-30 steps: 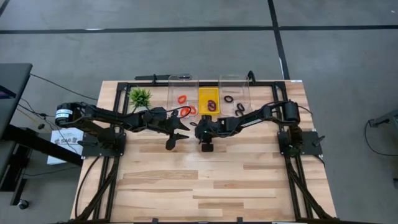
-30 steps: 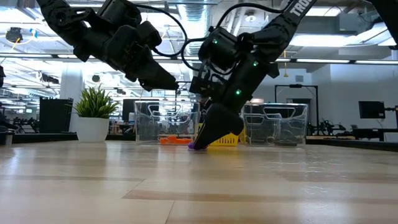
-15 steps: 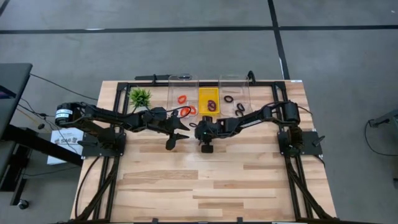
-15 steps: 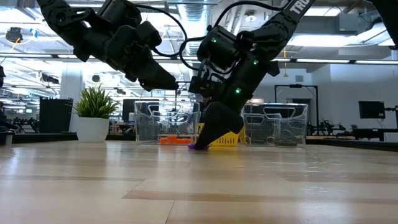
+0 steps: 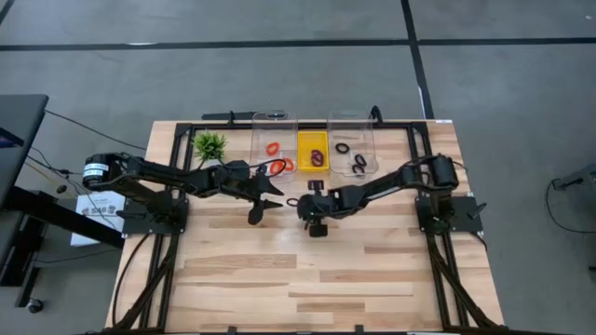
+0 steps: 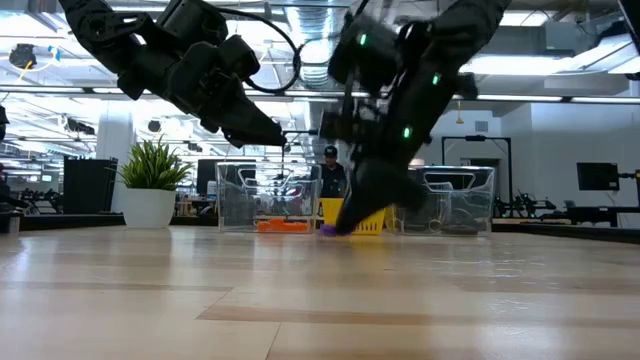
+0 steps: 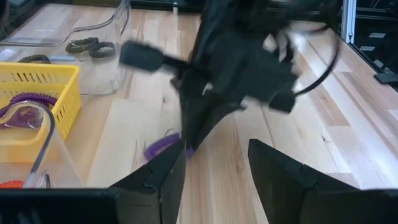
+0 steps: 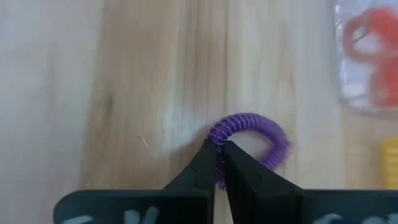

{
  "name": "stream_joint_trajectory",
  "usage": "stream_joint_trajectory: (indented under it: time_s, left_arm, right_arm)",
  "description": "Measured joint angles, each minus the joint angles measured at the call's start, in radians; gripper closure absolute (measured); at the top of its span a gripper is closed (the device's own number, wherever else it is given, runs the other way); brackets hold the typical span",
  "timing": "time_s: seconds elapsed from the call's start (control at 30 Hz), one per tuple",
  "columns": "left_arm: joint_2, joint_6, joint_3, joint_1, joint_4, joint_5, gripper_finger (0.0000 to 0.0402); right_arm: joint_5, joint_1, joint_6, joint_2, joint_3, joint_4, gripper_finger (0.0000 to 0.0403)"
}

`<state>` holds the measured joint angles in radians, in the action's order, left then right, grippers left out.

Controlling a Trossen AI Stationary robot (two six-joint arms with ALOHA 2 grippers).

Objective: Sort spring keychains
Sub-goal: Put the purple spring keychain into the yellow bin

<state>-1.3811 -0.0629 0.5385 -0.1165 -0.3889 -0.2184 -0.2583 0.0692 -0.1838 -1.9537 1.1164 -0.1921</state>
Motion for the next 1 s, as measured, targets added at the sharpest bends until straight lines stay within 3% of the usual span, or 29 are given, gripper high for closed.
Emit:
stream_joint_trajectory:
  time_s: [0.5,0.67,1.0]
  left_arm:
    - [0.000,0.001,0.000,0.000,0.008,0.000,0.0230]
    - [0.000,0.001,0.000,0.000,0.007,0.000,0.0230]
    - [0.000,0.000,0.000,0.000,0.007,0.000,0.0230]
  right_arm:
    - [-0.251,0.027,-0.059,0.273,0.005,-0.065,0.0398]
    - [-0.272,-0.053,-0.060,0.306,0.006,-0.048,0.0398]
    - [-0.256,-0.263,-0.060,0.238,0.009,0.006,0.0393]
